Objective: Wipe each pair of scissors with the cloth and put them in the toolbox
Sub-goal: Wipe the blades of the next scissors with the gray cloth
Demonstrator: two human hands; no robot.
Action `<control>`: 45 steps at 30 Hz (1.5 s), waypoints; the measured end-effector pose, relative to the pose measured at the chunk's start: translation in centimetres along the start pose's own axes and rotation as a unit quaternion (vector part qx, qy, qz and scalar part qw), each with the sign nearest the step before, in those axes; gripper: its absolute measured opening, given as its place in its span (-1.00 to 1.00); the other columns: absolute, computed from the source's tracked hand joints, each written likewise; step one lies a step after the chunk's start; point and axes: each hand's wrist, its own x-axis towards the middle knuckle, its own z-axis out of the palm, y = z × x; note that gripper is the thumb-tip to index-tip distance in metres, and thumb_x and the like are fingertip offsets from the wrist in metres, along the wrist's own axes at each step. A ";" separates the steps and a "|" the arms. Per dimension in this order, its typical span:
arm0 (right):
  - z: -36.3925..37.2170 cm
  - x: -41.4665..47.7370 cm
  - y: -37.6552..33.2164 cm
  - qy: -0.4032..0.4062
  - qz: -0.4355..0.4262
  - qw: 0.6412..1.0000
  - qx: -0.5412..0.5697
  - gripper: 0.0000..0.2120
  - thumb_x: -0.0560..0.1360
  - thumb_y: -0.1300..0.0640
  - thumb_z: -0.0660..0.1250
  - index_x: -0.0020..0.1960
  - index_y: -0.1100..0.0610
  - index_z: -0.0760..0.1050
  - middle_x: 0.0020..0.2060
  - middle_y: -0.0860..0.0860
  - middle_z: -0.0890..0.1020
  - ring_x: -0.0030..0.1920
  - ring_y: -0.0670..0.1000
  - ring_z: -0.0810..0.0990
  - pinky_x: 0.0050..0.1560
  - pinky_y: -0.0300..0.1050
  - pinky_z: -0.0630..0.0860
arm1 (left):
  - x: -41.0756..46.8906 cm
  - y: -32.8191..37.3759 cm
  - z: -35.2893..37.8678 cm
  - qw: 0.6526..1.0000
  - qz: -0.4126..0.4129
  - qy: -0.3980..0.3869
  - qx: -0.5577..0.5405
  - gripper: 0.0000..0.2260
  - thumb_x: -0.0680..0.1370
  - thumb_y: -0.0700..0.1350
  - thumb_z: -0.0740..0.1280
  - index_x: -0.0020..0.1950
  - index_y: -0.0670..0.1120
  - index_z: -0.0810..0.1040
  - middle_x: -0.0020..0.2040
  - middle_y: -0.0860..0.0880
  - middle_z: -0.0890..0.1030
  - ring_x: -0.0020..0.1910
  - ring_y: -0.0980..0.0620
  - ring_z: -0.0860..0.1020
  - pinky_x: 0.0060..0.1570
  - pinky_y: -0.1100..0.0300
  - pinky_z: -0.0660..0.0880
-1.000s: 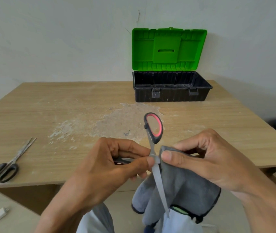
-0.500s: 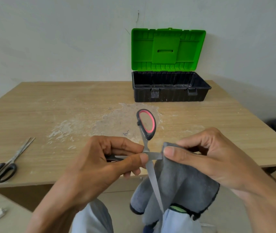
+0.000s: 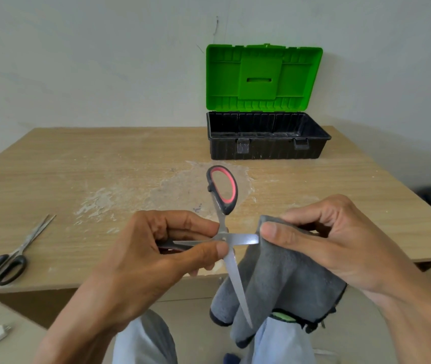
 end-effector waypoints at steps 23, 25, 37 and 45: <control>-0.7 -0.2 -0.5 -0.057 0.039 0.995 0.068 -0.86 0.51 0.05 0.49 -0.17 -0.01 0.80 -0.32 -0.01 0.75 -0.30 -0.09 0.68 -0.18 -0.34 0.51 | 0.0 -0.3 -0.7 1.000 -0.005 0.007 0.002 -0.88 0.30 -0.10 0.55 -0.20 -0.08 0.74 -0.37 -0.11 0.69 -0.45 0.12 0.57 -0.38 0.36 0.49; -0.7 -0.2 -0.3 -0.037 0.039 0.997 0.048 -0.85 0.53 -0.01 0.51 -0.13 0.02 0.80 -0.29 0.07 0.76 -0.30 0.06 0.68 -0.17 -0.27 0.51 | 0.0 0.0 -0.5 1.000 0.009 0.007 0.014 -0.90 0.32 -0.10 0.54 -0.21 -0.08 0.73 -0.37 -0.09 0.69 -0.45 0.14 0.58 -0.38 0.36 0.49; 1.0 -0.5 0.1 -0.005 0.033 0.999 0.007 -0.59 0.41 -0.27 0.47 -0.16 0.08 0.78 -0.36 0.20 0.67 -0.34 0.26 0.57 -0.30 -0.05 0.41 | 0.0 -0.3 -0.1 0.998 0.011 -0.008 0.061 -0.95 0.37 -0.10 0.54 -0.19 -0.04 0.73 -0.33 -0.03 0.71 -0.39 0.13 0.64 -0.35 0.39 0.51; 1.4 -0.2 -0.4 -0.043 0.036 0.998 0.003 -0.83 0.50 -0.04 0.52 -0.18 0.02 0.78 -0.33 0.11 0.72 -0.32 0.15 0.64 -0.27 -0.29 0.46 | -0.3 -0.9 -0.3 0.998 -0.021 -0.038 0.053 -0.93 0.37 -0.06 0.53 -0.17 0.02 0.74 -0.24 -0.03 0.74 -0.26 0.02 0.70 -0.28 0.27 0.59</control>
